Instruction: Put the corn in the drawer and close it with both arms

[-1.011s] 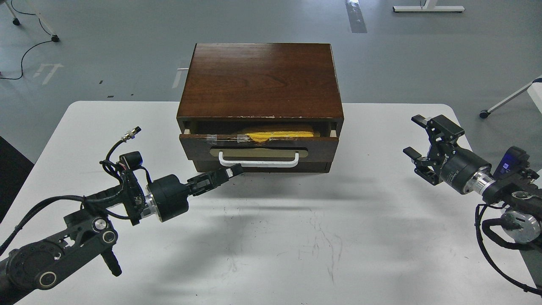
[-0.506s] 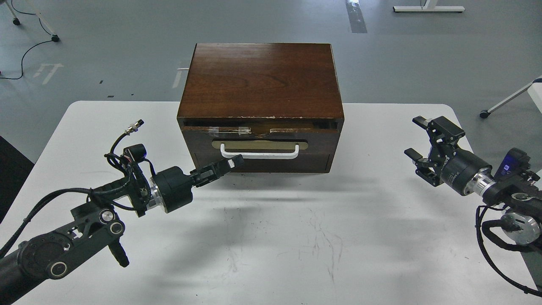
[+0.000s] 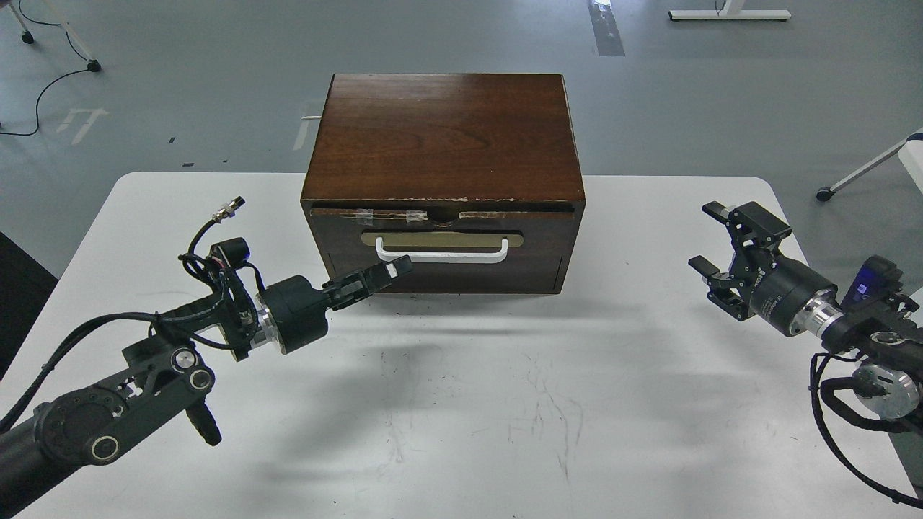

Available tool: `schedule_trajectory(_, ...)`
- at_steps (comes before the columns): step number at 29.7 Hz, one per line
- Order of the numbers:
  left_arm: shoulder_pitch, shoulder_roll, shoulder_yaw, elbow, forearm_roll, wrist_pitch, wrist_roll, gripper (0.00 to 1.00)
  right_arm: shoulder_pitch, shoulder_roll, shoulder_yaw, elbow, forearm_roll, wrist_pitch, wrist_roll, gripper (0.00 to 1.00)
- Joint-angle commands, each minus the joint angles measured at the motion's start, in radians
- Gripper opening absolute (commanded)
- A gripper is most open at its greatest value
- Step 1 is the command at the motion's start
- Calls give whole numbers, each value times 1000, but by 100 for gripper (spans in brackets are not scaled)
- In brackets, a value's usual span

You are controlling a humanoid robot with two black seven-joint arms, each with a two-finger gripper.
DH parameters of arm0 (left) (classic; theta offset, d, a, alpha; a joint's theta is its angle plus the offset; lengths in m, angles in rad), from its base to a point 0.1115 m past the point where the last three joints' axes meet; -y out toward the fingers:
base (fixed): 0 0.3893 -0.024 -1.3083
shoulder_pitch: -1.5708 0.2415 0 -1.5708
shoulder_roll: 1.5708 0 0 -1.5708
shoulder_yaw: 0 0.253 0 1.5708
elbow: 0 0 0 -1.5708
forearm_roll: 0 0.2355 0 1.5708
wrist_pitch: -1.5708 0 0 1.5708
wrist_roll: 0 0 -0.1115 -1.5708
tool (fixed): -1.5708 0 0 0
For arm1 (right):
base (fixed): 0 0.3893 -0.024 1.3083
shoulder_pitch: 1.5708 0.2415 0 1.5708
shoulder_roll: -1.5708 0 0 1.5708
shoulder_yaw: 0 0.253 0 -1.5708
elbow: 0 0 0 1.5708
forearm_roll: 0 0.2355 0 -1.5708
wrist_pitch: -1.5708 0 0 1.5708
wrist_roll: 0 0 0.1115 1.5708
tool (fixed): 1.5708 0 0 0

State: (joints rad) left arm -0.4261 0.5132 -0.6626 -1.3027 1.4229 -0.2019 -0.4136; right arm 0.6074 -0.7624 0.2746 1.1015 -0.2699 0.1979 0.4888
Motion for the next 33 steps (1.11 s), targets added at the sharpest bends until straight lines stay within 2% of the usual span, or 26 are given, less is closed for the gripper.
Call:
schedule_trajectory(1,0,-1,1,0,-1,-1,-2,0,0,0,0,1,0,0,0,97)
schedule_trajectory(24,-6,-1,1,3,-1,32,-2,0,-1,0,0,5,0,0,0,97)
schedule_trajectory(33,4,18,17,-20,-9,6,-13,0,-5,0,2,5,0,0,0,97)
